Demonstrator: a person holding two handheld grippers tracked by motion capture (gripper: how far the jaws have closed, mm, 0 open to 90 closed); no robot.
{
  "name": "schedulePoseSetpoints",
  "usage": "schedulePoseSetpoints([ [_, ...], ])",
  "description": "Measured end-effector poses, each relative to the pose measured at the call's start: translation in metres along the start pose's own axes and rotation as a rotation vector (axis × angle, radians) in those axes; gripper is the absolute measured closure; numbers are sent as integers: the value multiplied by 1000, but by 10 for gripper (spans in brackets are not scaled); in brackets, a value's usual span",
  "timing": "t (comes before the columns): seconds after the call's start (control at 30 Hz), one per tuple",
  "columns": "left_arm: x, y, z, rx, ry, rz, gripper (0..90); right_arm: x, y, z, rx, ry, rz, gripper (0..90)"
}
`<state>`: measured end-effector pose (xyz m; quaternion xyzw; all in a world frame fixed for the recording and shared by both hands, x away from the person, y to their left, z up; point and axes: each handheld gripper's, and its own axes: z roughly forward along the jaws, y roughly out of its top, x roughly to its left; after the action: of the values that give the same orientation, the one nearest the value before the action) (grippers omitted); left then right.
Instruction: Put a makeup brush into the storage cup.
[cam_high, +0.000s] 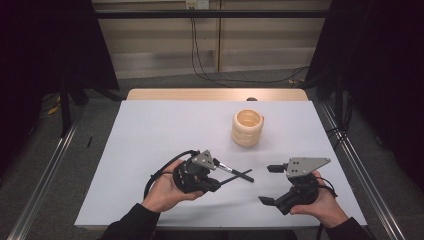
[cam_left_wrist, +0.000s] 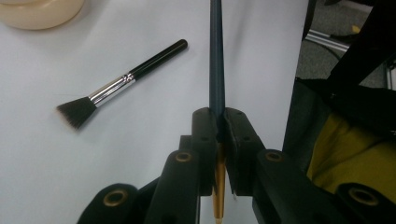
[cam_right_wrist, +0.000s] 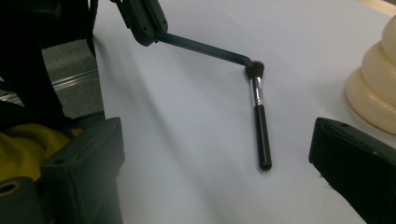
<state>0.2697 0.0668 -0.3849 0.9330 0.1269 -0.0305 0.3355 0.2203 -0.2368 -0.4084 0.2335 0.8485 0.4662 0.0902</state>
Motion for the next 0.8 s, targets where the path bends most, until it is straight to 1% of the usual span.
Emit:
schedulePoseSetpoints([
  [0.03,0,0,1,9,12,1,834,-1,1,1,11,5,-2,34],
  [0.07,0,1,2,10,15,-4,834,-1,2,2,17,11,-6,39],
  [0.13,0,1,4,19,8,-4,834,-2,4,5,43,15,-23,46],
  [0.17,-1,2,5,31,7,4,834,-3,5,6,51,24,-29,45],
  [0.2,-3,2,6,33,14,3,834,-3,6,7,60,39,-32,57],
  [0.27,-4,3,8,49,0,16,834,-2,8,7,76,54,-51,105],
  [0.3,-5,3,8,56,1,18,834,-3,8,8,89,58,-66,118],
  [0.33,-5,3,9,72,2,19,834,-3,9,9,99,67,-70,134],
  [0.37,-6,3,12,77,-3,21,834,-3,9,10,105,77,-77,161],
  [0.4,-7,3,13,94,-9,47,834,-4,10,11,118,83,-88,178],
  [0.43,-8,3,15,99,-13,53,834,-4,11,12,126,90,-102,192],
  [0.47,-8,3,15,111,-15,59,834,-5,12,13,133,105,-108,224],
  [0.5,-8,3,16,122,-19,72,834,-6,12,13,133,113,-116,245],
  [0.57,-9,3,18,123,-21,53,834,-6,14,15,137,137,-131,306],
  [0.6,-8,4,19,139,-26,78,834,-6,15,15,149,147,-140,324],
  [0.63,-10,4,20,133,-28,52,834,-6,16,16,165,150,-150,328],
  [0.7,-10,5,21,150,-24,76,834,-7,17,18,178,151,-152,365],
  [0.73,-9,5,22,151,-29,87,834,-8,17,19,189,172,-153,394],
  [0.77,-10,6,23,157,-30,75,834,-8,18,20,195,172,-159,417],
  [0.8,-10,6,24,160,-33,78,834,-8,18,21,204,169,-163,428],
])
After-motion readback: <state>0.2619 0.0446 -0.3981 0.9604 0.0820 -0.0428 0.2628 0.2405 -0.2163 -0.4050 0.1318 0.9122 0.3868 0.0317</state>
